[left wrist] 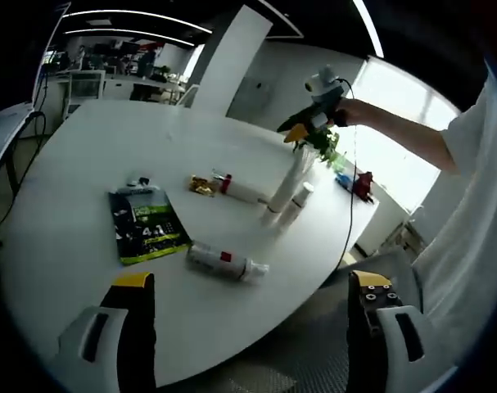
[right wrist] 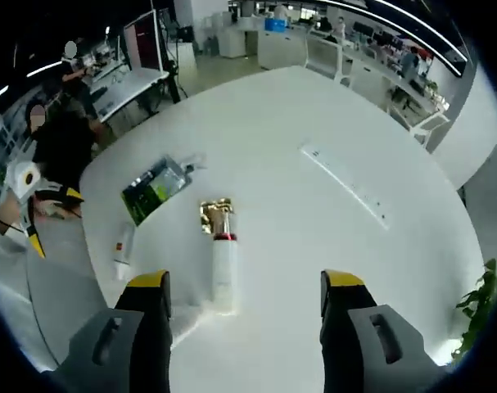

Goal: Arrange the skincare products in the storage area until every visible bottle or jar stands upright without overlapping.

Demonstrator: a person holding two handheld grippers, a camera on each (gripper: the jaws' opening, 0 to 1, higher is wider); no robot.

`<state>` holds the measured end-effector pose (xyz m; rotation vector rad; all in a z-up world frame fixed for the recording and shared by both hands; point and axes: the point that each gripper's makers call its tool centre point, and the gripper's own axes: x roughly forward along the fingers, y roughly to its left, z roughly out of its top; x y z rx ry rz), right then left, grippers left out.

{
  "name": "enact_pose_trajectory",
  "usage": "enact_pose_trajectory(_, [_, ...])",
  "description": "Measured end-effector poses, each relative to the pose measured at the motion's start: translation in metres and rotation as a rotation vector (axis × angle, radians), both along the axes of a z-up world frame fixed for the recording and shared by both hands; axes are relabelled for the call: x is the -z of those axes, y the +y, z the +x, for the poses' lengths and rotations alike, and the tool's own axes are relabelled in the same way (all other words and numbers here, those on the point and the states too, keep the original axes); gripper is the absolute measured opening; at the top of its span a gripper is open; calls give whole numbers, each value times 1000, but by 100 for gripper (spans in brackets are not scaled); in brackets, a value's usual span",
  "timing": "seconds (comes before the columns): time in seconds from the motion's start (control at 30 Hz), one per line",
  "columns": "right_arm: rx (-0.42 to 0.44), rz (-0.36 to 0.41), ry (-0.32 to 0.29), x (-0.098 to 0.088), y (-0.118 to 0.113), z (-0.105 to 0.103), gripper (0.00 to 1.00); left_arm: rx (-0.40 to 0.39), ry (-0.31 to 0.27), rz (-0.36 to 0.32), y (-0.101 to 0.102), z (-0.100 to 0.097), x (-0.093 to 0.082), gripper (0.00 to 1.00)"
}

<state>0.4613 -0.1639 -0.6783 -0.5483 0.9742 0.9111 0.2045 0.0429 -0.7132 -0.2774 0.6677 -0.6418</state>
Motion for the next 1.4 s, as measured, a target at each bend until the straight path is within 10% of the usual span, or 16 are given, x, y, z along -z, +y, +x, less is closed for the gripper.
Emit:
enact_pose_trajectory(0.93, [-190, -39, 211, 109, 29, -21, 62, -31, 109, 25, 1, 4, 23, 88])
enact_pose_trajectory(1.4, [-317, -69, 223, 139, 46, -26, 57, -34, 139, 43, 3, 7, 31, 87])
